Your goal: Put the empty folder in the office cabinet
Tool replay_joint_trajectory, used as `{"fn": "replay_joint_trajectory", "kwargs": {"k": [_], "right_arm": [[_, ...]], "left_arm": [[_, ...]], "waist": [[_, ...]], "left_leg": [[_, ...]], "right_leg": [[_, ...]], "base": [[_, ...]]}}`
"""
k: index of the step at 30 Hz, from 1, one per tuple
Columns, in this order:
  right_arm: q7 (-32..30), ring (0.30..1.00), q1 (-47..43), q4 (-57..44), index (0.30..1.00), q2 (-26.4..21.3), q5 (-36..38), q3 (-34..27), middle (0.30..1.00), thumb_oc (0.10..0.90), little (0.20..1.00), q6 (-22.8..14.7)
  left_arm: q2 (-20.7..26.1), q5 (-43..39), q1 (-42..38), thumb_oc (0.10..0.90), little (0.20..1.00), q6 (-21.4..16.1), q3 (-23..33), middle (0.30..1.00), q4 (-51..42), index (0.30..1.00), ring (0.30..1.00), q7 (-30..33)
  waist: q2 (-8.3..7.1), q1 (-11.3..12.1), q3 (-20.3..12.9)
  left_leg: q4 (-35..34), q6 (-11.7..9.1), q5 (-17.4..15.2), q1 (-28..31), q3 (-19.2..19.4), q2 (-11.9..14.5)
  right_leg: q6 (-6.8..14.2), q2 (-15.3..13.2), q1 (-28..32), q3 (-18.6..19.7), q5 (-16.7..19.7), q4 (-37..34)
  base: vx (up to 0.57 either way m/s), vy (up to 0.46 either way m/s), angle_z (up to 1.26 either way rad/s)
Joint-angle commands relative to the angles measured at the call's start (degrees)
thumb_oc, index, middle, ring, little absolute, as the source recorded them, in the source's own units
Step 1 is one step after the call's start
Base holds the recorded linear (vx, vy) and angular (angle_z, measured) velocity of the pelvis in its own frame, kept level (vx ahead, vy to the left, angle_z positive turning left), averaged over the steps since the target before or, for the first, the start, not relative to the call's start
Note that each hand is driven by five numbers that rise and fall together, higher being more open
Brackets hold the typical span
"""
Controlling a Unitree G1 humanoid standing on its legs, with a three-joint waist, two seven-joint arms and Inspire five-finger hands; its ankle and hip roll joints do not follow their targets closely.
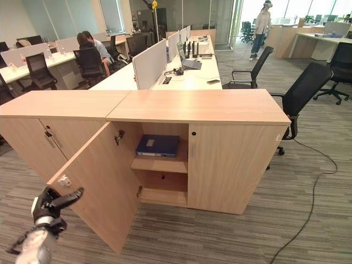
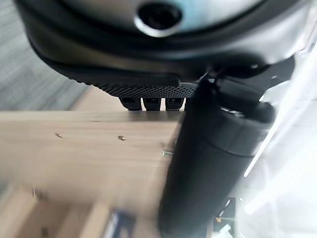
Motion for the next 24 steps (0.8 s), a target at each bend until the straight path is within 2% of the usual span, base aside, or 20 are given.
{"fn": "replay_joint_trajectory", "kwargs": {"k": [1, 2, 4, 6, 7, 8, 9, 12, 16, 17, 24], "right_arm": [[-0.1, 0.900, -4.6, -0.3, 0.900, 0.8, 0.2, 1.7, 0.900, 0.800, 0.900, -1.6], [-0.1, 0.900, -4.6, -0.3, 0.900, 0.8, 0.2, 1.7, 0.900, 0.800, 0.900, -1.7], [0.0, 0.900, -5.6, 1.3, 0.900, 1.4, 0.7, 2.0, 0.900, 0.800, 0.900, -2.1], [0.2, 0.900, -6.4, 3.2, 0.900, 1.8, 0.7, 2.6, 0.900, 0.800, 0.900, -2.4], [0.2, 0.900, -6.4, 3.2, 0.900, 1.8, 0.7, 2.5, 0.900, 0.800, 0.900, -2.4], [0.9, 0.900, -6.6, 4.8, 0.900, 2.2, 0.2, 3.4, 0.900, 0.800, 0.900, -2.9], [1.2, 0.900, -6.6, 5.5, 0.900, 2.5, -0.1, 3.9, 0.900, 0.800, 0.900, -3.0], [1.9, 0.900, -7.1, 7.6, 0.900, 3.0, -0.9, 5.3, 0.900, 0.800, 0.900, -3.5], [1.8, 0.900, -8.2, 8.5, 0.900, 3.3, -1.4, 6.0, 0.900, 0.800, 0.900, -3.9], [1.4, 0.900, -8.7, 8.7, 0.900, 3.3, -1.4, 5.9, 0.900, 0.800, 0.900, -4.2], [0.6, 0.900, -9.5, 12.4, 0.900, 3.5, -1.2, 4.7, 0.900, 0.800, 0.900, -3.9]], "left_arm": [[-4.8, 0.1, -4.7, 0.800, 0.900, 5.3, -13.2, 0.900, -6.1, 0.900, 0.900, -11.7], [-4.7, 0.1, -4.6, 0.800, 0.900, 5.4, -13.2, 0.900, -6.2, 0.900, 0.900, -11.7], [-2.8, -5.3, -2.4, 0.800, 0.900, 7.2, -18.1, 0.900, -15.6, 0.900, 0.900, -16.7], [-0.5, -9.1, -2.3, 0.800, 0.900, 9.0, -21.9, 0.900, -21.6, 0.900, 0.900, -21.0], [-0.4, -9.1, -2.3, 0.800, 0.900, 9.0, -21.9, 0.900, -21.7, 0.900, 0.900, -20.9], [3.7, -11.7, -3.7, 0.800, 0.900, 10.2, -25.5, 0.900, -27.0, 0.900, 0.900, -25.3], [4.8, -13.0, -4.4, 0.800, 0.900, 10.4, -27.2, 0.900, -28.6, 0.900, 0.900, -26.8], [4.2, -19.0, -6.6, 0.800, 0.900, 11.9, -31.1, 0.900, -29.4, 0.900, 0.900, -28.5], [-0.1, -25.7, -6.4, 0.800, 0.900, 13.8, -32.6, 0.900, -26.1, 0.900, 0.900, -29.3], [-1.8, -27.5, -5.9, 0.800, 0.900, 13.1, -32.6, 0.900, -24.8, 0.900, 0.900, -28.5], [-2.4, -26.5, -2.1, 0.800, 0.900, 12.7, -30.1, 0.900, -18.9, 0.900, 0.900, -26.5]], "waist": [[-1.64, -4.6, 1.2], [-1.66, -4.5, 1.1], [-1.60, -4.2, 1.5], [-1.51, -4.2, 1.7], [-1.58, -4.2, 1.7], [-1.56, -4.4, 1.5], [-1.62, -4.4, 1.4], [-1.94, -4.5, 1.4], [-2.27, -4.8, 1.6], [-2.38, -4.9, 1.7], [-2.03, -4.7, 1.8]], "left_leg": [[-0.1, -0.4, -7.2, 2.7, -0.4, 1.0], [-0.1, -0.4, -7.2, 2.7, -0.4, 1.0], [-0.1, -0.3, -7.3, 2.5, -0.6, 0.9], [-0.1, -0.2, -7.5, 2.5, -0.7, 0.9], [-0.1, -0.2, -7.5, 2.5, -0.7, 0.9], [-0.1, -0.2, -7.7, 2.6, -0.6, 0.9], [-0.1, -0.2, -7.8, 2.7, -0.6, 0.9], [-0.1, -0.3, -8.0, 2.9, -0.5, 0.9], [-0.1, -0.2, -8.1, 3.1, -0.5, 0.9], [-0.1, -0.1, -8.2, 3.2, -0.7, 0.9], [-0.1, -0.1, -8.4, 3.6, -1.3, 1.0]], "right_leg": [[4.1, 0.7, -0.2, -0.9, -2.7, -3.1], [4.1, 0.7, -0.2, -0.9, -2.7, -3.1], [4.1, 0.7, -0.2, -1.0, -2.6, -3.0], [4.2, 0.7, -0.3, -1.0, -2.6, -3.0], [4.2, 0.7, -0.3, -0.9, -2.6, -3.0], [4.4, 0.6, -0.2, -0.9, -2.6, -3.0], [4.4, 0.6, -0.1, -0.9, -2.6, -3.0], [4.4, 0.7, 0.1, -0.8, -2.7, -3.1], [4.3, 1.0, 0.2, -0.6, -2.9, -3.1], [4.3, 1.0, 0.3, -0.4, -3.0, -3.1], [4.1, 1.1, 0.9, -0.3, -3.4, -3.2]], "base": [[0.00, 0.000, 0.13], [0.00, 0.001, 0.10], [0.00, 0.002, 0.04], [0.01, 0.004, -0.14], [0.02, 0.005, -0.14], [0.02, 0.000, -0.05], [0.03, -0.001, -0.07], [0.02, -0.010, -0.19], [0.01, -0.009, -0.17], [0.01, -0.010, -0.07], [0.00, 0.000, 0.00]]}}
